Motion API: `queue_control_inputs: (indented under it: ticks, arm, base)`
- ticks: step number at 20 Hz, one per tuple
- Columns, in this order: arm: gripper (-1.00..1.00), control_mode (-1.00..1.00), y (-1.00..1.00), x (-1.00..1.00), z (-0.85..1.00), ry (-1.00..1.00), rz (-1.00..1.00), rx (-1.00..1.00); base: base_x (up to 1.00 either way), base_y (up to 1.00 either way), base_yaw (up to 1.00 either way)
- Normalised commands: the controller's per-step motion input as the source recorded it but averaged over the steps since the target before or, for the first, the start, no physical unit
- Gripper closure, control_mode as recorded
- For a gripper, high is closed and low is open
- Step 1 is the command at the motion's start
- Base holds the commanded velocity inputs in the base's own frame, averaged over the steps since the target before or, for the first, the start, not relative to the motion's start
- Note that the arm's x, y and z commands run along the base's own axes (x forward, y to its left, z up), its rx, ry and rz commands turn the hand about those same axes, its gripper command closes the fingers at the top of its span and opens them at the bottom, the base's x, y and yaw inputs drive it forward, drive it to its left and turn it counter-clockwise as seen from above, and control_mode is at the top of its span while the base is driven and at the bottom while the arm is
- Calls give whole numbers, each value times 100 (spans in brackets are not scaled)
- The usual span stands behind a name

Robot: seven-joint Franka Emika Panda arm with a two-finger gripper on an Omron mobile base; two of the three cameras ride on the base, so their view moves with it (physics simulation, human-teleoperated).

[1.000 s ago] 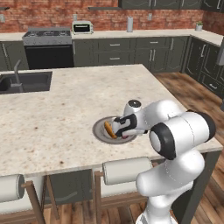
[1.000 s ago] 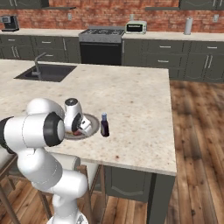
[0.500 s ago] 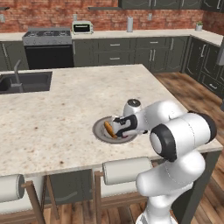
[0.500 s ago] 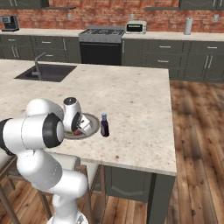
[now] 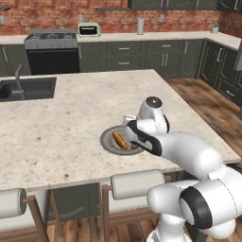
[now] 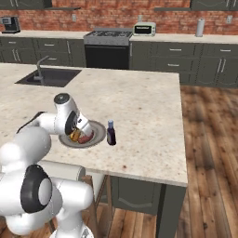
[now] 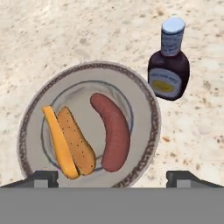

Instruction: Move the hot dog bun to the plate on the dining table and place the condiment next to that plate. Then navigate to the fridge and take the sausage and place it on the plate as well.

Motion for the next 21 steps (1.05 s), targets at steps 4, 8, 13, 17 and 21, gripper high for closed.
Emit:
queue_control_inputs:
  ticks: [4, 8, 13, 17, 21]
  arm:
    - [-100, -100, 0, -88, 100, -9, 0, 0]
    - [-100, -100, -3, -100, 100, -7, 0, 0]
    - [-100, -100, -23, -100, 72, -1, 0, 0]
    - [-100, -100, -16, -100, 16, 5, 1, 0]
    - [-100, -100, 0, -100, -2, 18, 3, 0]
  base:
    - [0, 0, 0]
    - [0, 0, 0]
    - [0, 0, 0]
    - [0, 0, 0]
    - [0, 0, 0]
